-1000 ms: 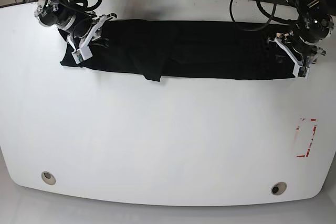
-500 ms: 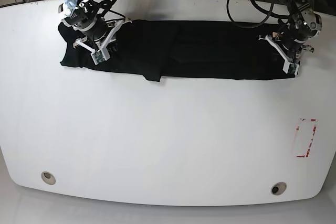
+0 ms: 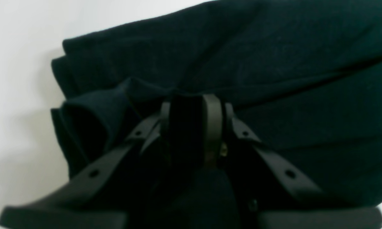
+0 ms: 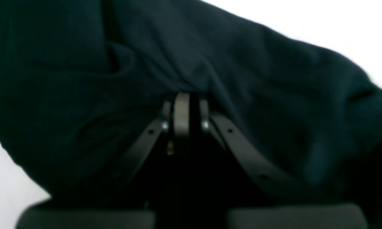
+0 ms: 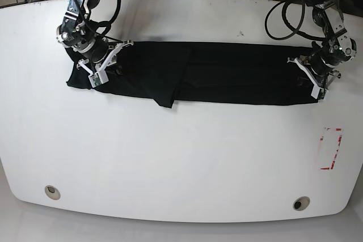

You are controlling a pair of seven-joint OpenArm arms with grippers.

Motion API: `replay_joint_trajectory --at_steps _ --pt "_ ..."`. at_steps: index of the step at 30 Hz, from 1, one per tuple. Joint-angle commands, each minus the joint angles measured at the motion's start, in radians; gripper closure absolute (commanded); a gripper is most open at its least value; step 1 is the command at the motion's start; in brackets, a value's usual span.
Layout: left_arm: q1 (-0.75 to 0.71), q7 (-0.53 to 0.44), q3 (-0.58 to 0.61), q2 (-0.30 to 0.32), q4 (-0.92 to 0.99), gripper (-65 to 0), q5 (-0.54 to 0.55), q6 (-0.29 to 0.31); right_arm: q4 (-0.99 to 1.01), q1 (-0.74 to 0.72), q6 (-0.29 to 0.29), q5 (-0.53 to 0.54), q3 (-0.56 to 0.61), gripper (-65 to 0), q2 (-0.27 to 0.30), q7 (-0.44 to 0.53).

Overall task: Fold the T-shirt properly
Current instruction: 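Pinch both ends of the black strip with both grippers and pull apart, then slide the left gripper along the strip end and pinch the fabric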

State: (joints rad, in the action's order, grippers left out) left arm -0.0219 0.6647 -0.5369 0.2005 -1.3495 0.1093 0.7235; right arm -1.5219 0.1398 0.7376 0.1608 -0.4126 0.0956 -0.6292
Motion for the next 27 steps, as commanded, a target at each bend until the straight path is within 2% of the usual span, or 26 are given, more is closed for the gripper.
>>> replay_joint_trajectory --at_steps 1,6,11,15,20,22,27 --pt "0.001 0.063 -0.002 0.023 0.002 -11.4 -0.061 -0.025 0.002 -0.019 -0.039 -0.068 -0.010 -4.1 0.029 -0.050" --pt "0.003 0.065 -0.002 0.023 -0.018 -13.5 -0.058 -0.025 0.002 -0.032 -0.039 -0.069 -0.007 -4.1 0.033 -0.050" --pt "0.003 0.086 -0.007 0.018 -0.089 -26.0 -0.056 -0.025 0.002 -0.039 -0.039 -0.069 -0.007 -4.1 0.033 -0.050" --pt "0.024 0.186 -0.027 0.015 -0.175 -38.5 -0.006 -0.025 0.002 -0.039 -0.039 -0.068 -0.007 -4.1 0.029 -0.050" --pt "0.038 0.309 -0.096 0.024 -0.230 -41.1 0.140 -0.025 0.002 -0.039 -0.039 -0.068 -0.007 -4.1 0.028 -0.050" --pt "0.047 0.350 -0.128 0.046 -0.233 -41.3 0.201 -0.025 0.002 -0.039 -0.039 -0.068 -0.007 -4.1 0.026 -0.050" --pt "0.061 0.389 -0.167 0.104 -0.176 -41.4 0.333 -0.025 0.001 -0.039 -0.039 -0.068 -0.007 -4.1 0.025 -0.050"
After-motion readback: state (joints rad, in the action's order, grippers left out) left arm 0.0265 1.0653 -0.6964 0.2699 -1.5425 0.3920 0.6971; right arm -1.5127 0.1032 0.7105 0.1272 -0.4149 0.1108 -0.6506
